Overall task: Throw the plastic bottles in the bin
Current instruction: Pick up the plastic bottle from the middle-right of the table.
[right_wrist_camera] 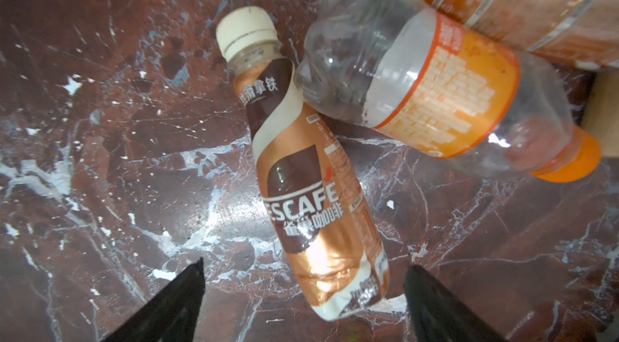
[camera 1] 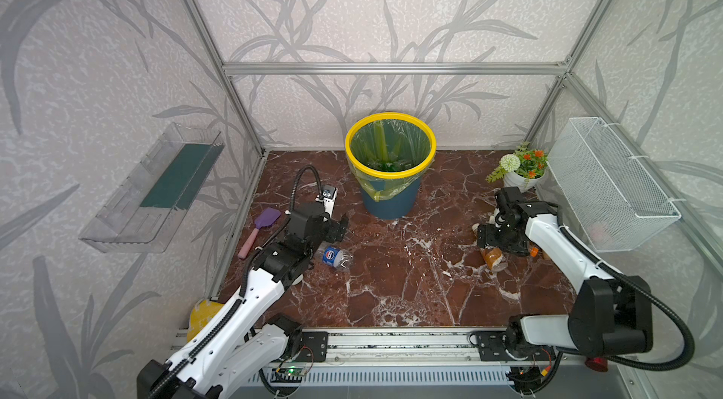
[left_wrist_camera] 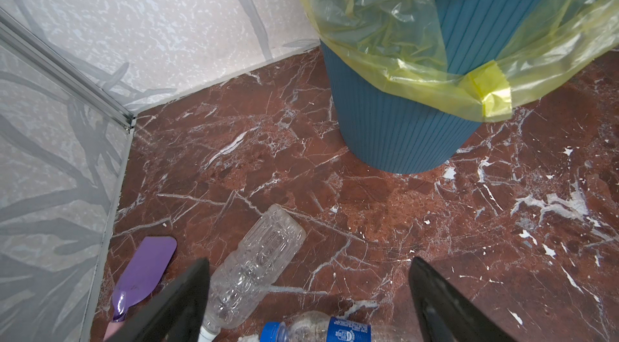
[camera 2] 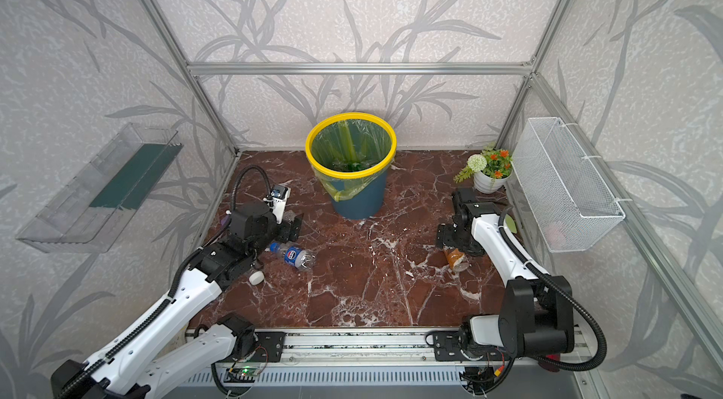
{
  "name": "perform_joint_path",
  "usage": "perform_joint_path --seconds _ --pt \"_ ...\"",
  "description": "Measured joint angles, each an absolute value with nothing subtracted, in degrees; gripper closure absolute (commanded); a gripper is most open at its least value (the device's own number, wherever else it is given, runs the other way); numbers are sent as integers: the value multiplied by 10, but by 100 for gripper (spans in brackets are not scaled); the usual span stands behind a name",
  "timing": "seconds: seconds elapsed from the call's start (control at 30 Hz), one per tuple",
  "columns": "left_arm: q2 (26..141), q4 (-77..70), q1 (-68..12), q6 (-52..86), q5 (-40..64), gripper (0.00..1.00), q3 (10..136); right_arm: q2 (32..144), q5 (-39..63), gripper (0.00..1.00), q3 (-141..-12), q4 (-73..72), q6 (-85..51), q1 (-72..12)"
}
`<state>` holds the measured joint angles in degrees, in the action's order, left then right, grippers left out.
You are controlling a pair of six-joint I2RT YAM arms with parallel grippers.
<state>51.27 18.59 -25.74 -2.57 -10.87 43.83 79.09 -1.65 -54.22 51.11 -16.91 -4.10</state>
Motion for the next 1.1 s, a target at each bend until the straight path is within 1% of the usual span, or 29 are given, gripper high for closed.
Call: perform_joint_path --seconds 0.13,0.23,0.33,0.47,0.57,0.63,0.8,0.97,1.1 --pt "514 186 -257 -27 -109 9 438 826 -29 12 -538 487 -169 -50" --pt "519 186 -257 -28 -109 10 439 849 -51 15 -538 468 -170 -79" --pt "522 188 -257 -29 -109 11 439 879 -57 20 -538 452 -176 -104" --pt "522 189 -257 -29 -109 12 439 920 -60 25 -538 442 -189 -113" --pt "522 189 -257 -29 -109 13 439 932 -57 33 -538 433 -198 -115" --pt "522 189 -257 -29 -109 13 439 934 -53 39 -538 428 -201 -115" --pt "522 189 -257 -27 -109 14 439 930 -46 45 -538 418 -205 -126" --pt "523 190 -257 -23 -110 15 439 894 -26 47 -538 412 -201 -143" --pt "523 192 -257 -18 -111 16 439 828 -1 47 -547 414 -199 -152"
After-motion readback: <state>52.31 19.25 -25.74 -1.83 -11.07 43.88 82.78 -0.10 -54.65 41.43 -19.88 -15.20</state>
